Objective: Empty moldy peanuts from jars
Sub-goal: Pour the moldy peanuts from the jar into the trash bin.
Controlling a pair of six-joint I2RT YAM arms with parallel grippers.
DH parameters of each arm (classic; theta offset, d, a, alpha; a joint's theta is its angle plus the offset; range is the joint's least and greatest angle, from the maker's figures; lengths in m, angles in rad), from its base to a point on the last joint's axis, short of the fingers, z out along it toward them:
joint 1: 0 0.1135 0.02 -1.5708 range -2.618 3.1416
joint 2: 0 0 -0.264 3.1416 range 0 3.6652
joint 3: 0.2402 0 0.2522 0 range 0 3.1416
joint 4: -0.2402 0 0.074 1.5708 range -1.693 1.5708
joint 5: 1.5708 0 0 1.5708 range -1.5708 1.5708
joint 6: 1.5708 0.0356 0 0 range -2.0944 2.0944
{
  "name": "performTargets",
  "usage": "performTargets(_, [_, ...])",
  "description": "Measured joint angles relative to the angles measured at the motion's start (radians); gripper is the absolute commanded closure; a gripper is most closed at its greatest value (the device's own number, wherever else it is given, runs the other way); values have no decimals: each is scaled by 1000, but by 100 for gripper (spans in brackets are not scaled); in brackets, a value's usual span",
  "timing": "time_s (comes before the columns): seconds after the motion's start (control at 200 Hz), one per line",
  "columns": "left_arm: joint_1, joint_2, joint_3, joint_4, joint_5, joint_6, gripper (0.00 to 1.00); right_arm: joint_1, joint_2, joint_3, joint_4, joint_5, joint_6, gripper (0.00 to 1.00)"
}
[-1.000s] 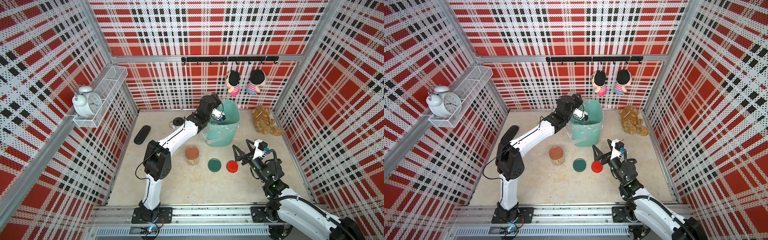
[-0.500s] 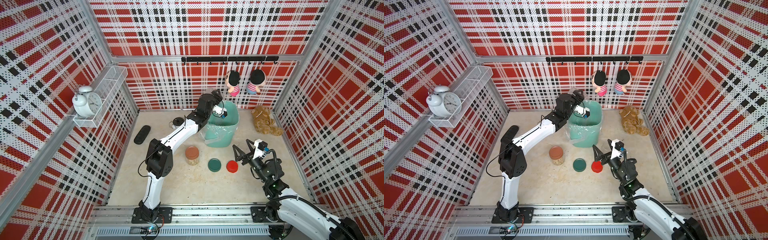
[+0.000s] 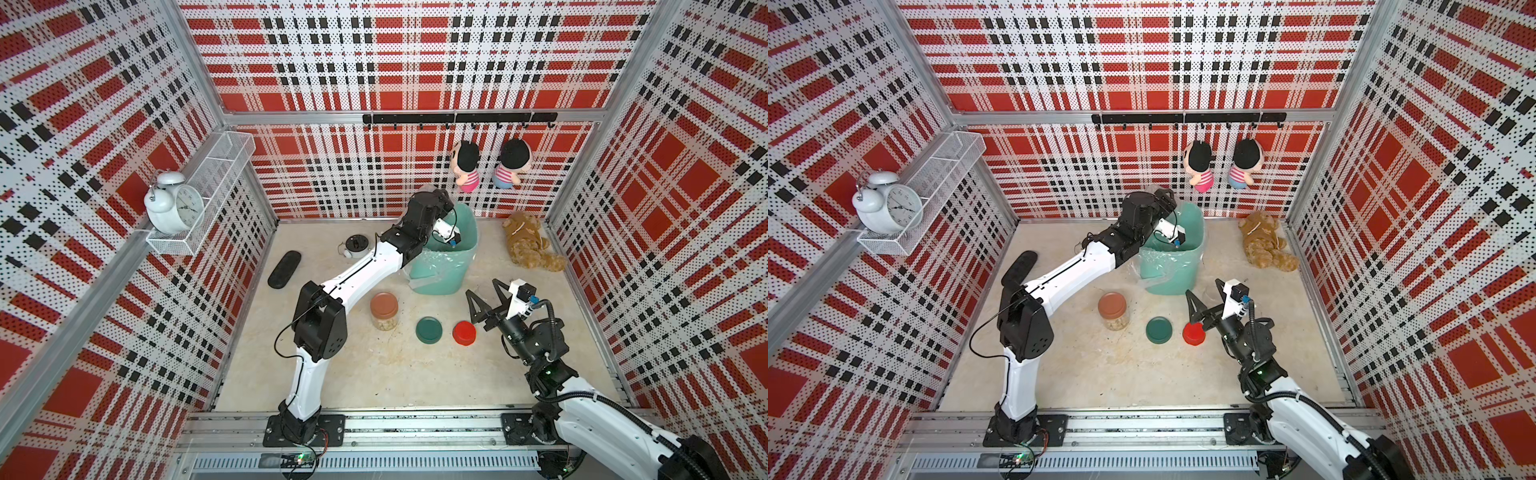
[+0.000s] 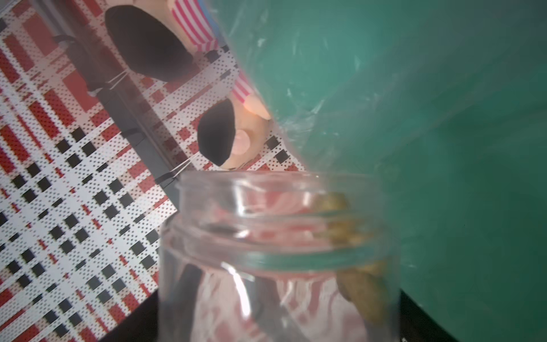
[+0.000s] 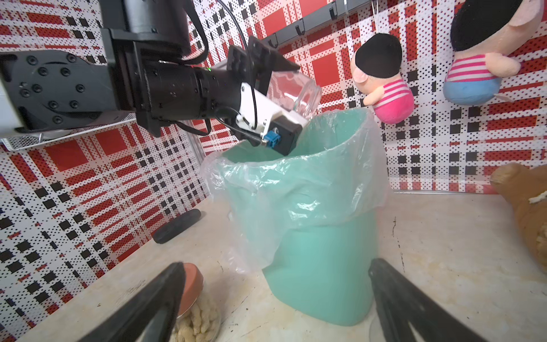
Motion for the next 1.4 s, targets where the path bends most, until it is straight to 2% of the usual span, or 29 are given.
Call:
performTargets(0.09, [1, 36, 162, -112, 26, -72, 100, 0, -14, 0, -2, 4, -3, 0])
performTargets(0.246, [-4, -3, 286, -239, 111, -247, 100, 0, 4, 0, 0, 3, 1, 0])
performTargets(0.386, [-7, -54, 283, -365, 125, -359, 100, -1, 29, 0, 1, -2, 5, 0])
performTargets(0.556, [-2, -64, 203, -467, 31, -420, 100, -1, 31, 0, 0, -8, 5, 0])
performTargets(0.701, [9, -35, 218, -575, 16, -481, 100, -1, 31, 0, 0, -10, 6, 0])
performTargets(0.887, [13, -16, 254, -607, -53, -512, 100, -1, 31, 0, 0, -12, 10, 0])
performTargets(1.057, [21, -16, 286, -605, -52, -570, 100, -1, 39, 0, 6, -15, 13, 0])
performTargets(1.137, [37, -20, 287, -605, 17, -643, 100, -1, 47, 0, 13, -17, 19, 0])
performTargets(1.228, [79, -42, 248, -591, 166, -745, 100, -1, 51, 0, 19, -20, 25, 0])
performTargets(1.303, [140, -112, 121, -544, 318, -843, 100, -1, 53, 0, 22, -23, 28, 0])
performTargets(1.398, [233, -258, -151, -379, 522, -1003, 100, -2, 53, 0, 23, -23, 29, 0])
